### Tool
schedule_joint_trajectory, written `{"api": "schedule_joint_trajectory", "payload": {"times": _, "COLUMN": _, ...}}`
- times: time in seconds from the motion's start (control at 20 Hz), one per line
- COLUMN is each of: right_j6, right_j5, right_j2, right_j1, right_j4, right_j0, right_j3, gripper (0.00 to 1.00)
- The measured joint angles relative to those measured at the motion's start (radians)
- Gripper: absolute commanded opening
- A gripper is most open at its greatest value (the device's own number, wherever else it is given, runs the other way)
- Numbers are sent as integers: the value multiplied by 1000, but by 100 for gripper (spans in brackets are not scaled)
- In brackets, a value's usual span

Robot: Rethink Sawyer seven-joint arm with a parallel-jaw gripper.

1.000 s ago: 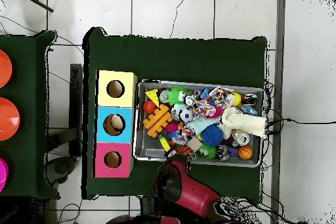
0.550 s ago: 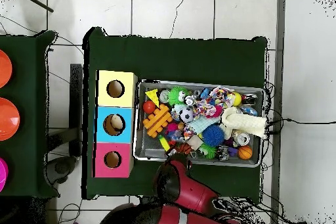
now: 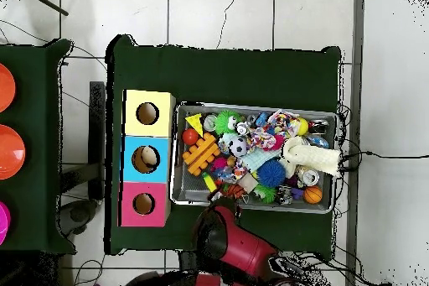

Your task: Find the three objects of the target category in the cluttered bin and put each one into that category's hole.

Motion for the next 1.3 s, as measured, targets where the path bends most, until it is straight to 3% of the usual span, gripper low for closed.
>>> {"api": "schedule_joint_trajectory", "payload": {"times": 0.35, "right_j6": 0, "right_j5": 162, "right_j2": -16, "right_j1": -82, "right_j4": 5, "right_j0": 34, "right_j3": 0, "gripper": 100}}
{"api": "schedule_joint_trajectory", "payload": {"times": 0.7, "right_j6": 0, "right_j5": 237, "right_j2": -29, "right_j1": -141, "right_j4": 3, "right_j0": 47, "right_j3": 0, "gripper": 100}}
{"api": "schedule_joint_trajectory", "payload": {"times": 0.95, "right_j6": 0, "right_j5": 237, "right_j2": -30, "right_j1": -152, "right_j4": -36, "right_j0": 41, "right_j3": -6, "gripper": 100}}
{"api": "schedule_joint_trajectory", "payload": {"times": 1.3, "right_j6": 0, "right_j5": 247, "right_j2": -29, "right_j1": -155, "right_j4": -177, "right_j0": 7, "right_j3": -35, "gripper": 100}}
